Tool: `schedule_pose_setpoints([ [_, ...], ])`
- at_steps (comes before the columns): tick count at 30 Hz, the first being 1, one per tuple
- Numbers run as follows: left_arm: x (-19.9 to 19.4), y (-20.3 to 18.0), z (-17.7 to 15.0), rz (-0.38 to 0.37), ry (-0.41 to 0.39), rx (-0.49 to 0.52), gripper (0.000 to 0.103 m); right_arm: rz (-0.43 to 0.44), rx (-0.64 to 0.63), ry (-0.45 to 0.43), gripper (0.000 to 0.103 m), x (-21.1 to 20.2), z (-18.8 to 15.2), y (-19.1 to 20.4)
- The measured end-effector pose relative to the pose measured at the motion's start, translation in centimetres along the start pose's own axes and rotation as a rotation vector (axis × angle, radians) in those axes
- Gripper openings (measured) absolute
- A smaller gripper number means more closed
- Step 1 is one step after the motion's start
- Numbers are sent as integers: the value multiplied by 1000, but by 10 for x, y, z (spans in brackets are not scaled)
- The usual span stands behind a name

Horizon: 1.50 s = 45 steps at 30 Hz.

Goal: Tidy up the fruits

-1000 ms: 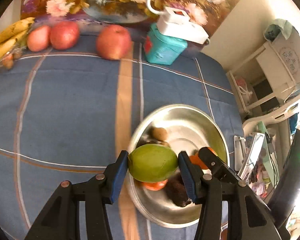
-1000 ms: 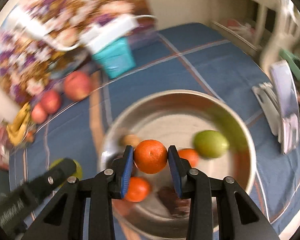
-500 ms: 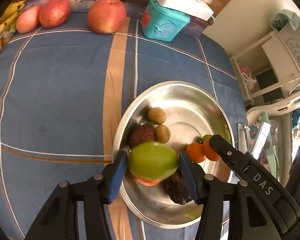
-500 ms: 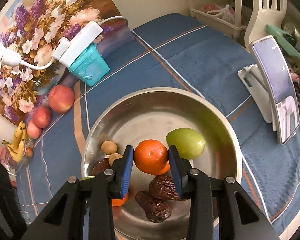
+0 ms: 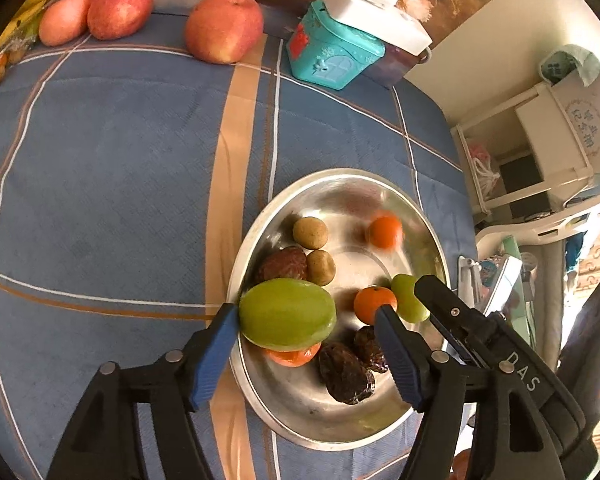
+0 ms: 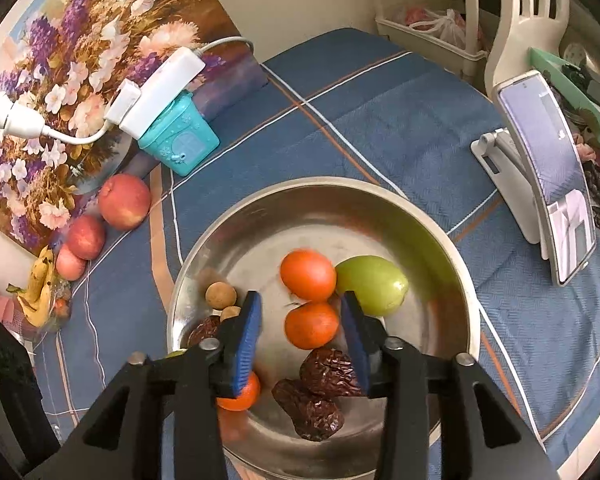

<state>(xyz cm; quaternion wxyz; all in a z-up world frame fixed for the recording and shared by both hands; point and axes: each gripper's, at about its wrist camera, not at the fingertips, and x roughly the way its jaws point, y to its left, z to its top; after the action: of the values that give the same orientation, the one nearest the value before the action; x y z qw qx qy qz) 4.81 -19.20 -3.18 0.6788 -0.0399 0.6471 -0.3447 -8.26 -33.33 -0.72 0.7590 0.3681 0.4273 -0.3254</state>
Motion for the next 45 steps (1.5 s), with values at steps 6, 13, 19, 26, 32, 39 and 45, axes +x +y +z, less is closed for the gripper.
schedule_pose_setpoints([
  [6,-6,10,-2,-14,2,-31,76,11,-5,10,48,-1,-3,3],
  [13,-17,20,-7,-33,-9,-65,77,11,-38,-1,48,-10,-11,10],
  [19,-37,39,-14,104,-83,-79,85,6,-120,1,49,-13,-29,29],
  [26,-59,71,-27,265,-164,-95,103,-23,-258,-15,66,-13,-55,56],
  [32,-77,82,-42,412,-219,-4,103,-18,-329,-34,83,-17,-74,62],
  [39,-87,90,-60,463,-237,32,103,-2,-395,-47,84,-24,-98,70],
  [45,-98,90,-76,509,-251,39,103,-7,-427,-59,84,-30,-113,71],
])
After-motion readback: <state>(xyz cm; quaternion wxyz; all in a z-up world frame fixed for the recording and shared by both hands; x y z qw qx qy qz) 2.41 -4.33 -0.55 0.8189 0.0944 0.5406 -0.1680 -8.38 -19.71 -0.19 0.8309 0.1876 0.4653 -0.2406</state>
